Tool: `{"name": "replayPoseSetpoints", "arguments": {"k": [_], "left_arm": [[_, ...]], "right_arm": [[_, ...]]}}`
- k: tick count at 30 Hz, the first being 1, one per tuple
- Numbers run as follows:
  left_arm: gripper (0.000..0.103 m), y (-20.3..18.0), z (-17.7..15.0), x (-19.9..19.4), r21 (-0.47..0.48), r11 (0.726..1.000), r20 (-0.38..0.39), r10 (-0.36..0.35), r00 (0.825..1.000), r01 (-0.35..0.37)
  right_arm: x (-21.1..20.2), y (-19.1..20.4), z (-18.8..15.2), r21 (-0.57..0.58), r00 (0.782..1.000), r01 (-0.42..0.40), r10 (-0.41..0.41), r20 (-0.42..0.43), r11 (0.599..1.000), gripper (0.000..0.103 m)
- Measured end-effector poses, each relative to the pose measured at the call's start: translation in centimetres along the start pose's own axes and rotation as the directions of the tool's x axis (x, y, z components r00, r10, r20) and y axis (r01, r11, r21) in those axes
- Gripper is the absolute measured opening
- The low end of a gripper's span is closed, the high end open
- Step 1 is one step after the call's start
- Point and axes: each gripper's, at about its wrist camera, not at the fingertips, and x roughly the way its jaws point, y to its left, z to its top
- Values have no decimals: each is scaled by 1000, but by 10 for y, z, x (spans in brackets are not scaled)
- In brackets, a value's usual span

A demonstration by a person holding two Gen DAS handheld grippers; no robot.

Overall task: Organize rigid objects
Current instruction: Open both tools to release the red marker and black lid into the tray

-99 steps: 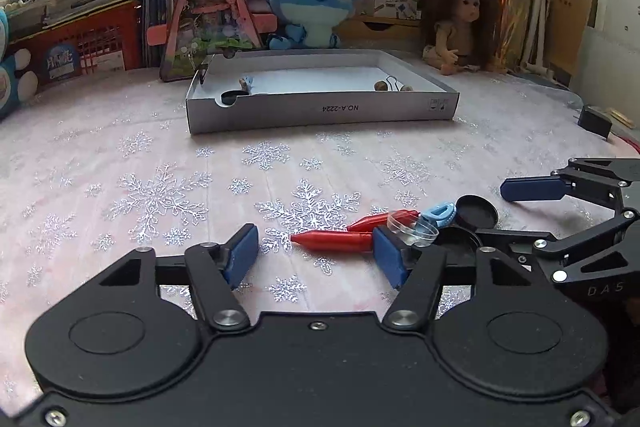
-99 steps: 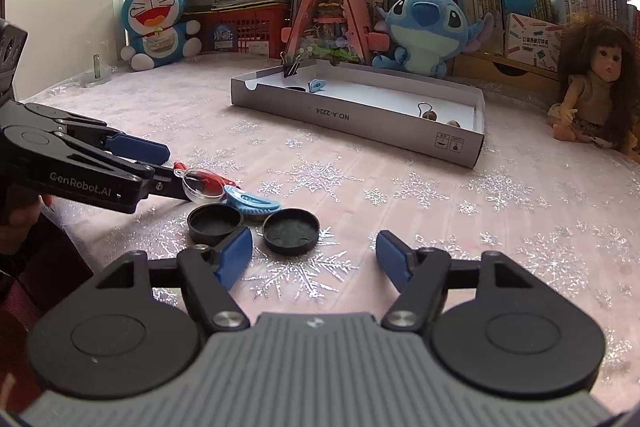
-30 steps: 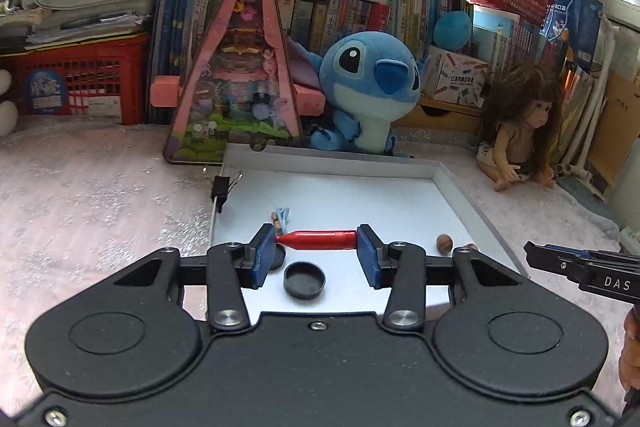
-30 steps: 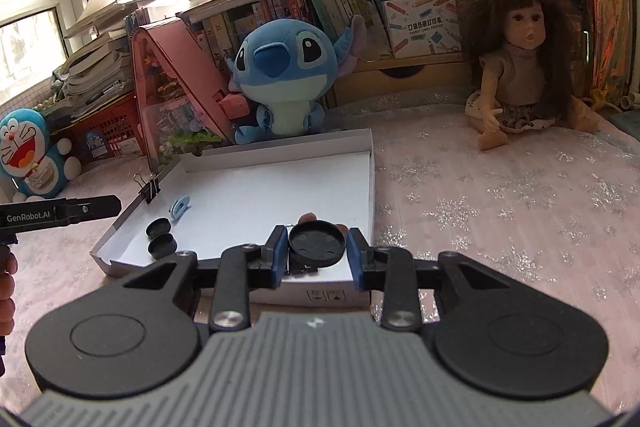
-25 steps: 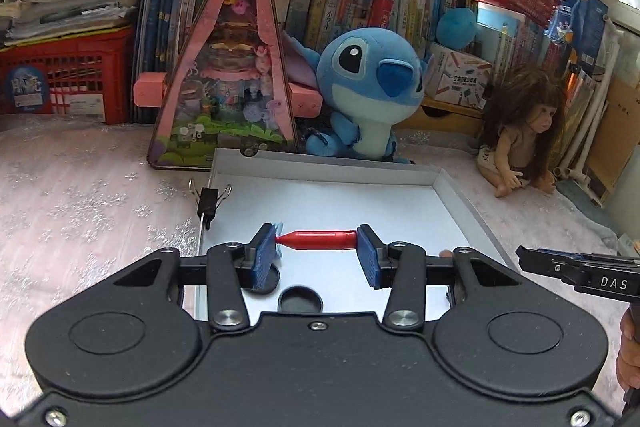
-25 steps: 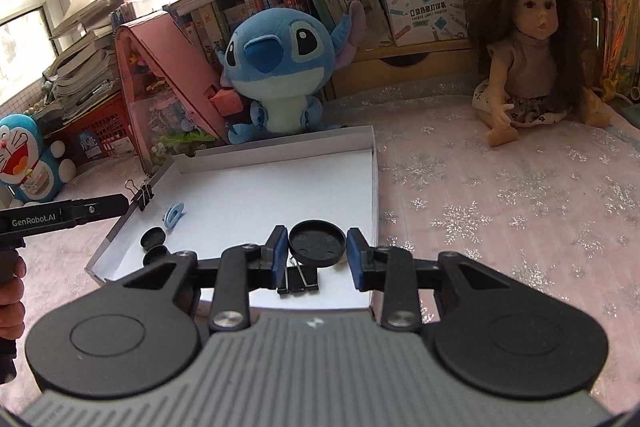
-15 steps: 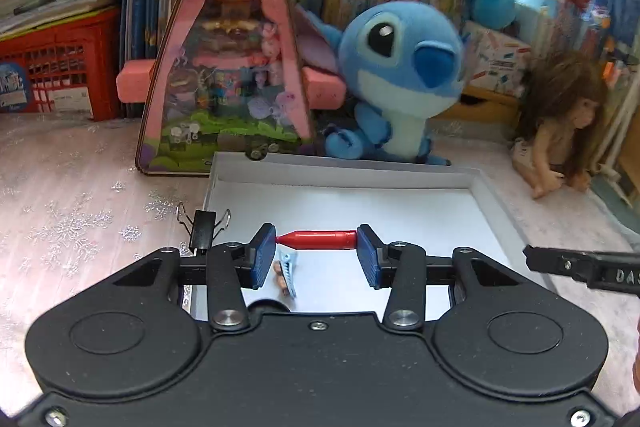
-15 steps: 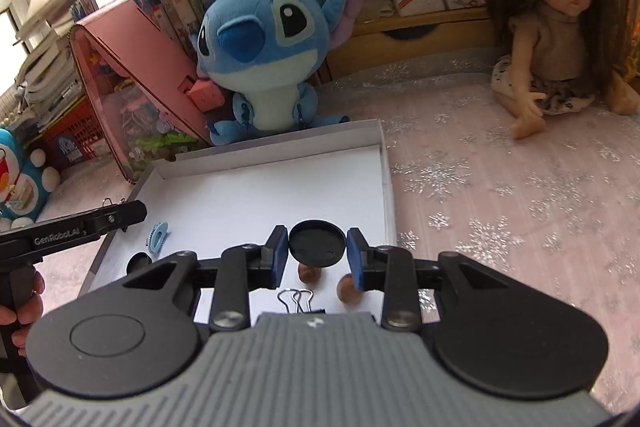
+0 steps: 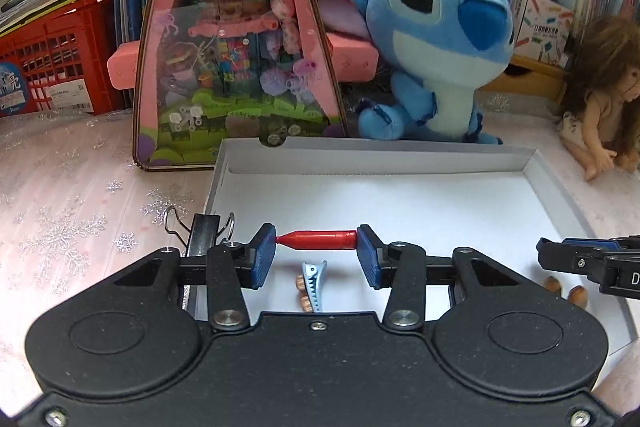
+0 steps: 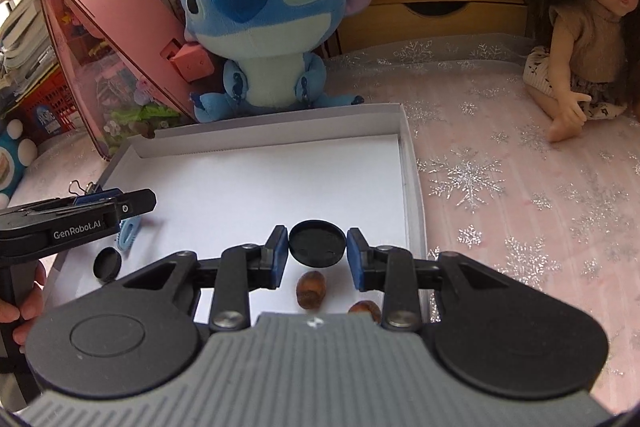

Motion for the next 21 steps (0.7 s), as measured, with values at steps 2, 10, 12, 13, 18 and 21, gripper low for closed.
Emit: {"name": "replayPoseSetpoints", "arguments": {"k": [2,10,12,13,18,21], "left_arm": [[42,0,-1,3,-2,1000,-7,5,1000,-5],[42,2,-5,9,-1,1000,-14,23,1000,-23],[42,2,-5,9,1,1000,-11,22,1000,-22],[42,2,-5,9,1,1000,-9,22,1000,-22],[46,2,-7,4,-1,1000,4,23,1000,-23],[62,1,-9,-5,7,1000,26,14,1000,-15]], "right_arm": [[3,0,-1,-10,1000,12,-12,-1,1000,37],[8,-1,-4,-24,999,45,-45,-1,999,37],[10,-1,-6,-30,999,49,-49,-5,998,37],[10,-1,-6,-31,999,50,-50,-2,998,37],[7,0,-6,-29,999,42,-42,12,999,57],[1,0,-6,-26,999,36,-35,33,999,60]]}}
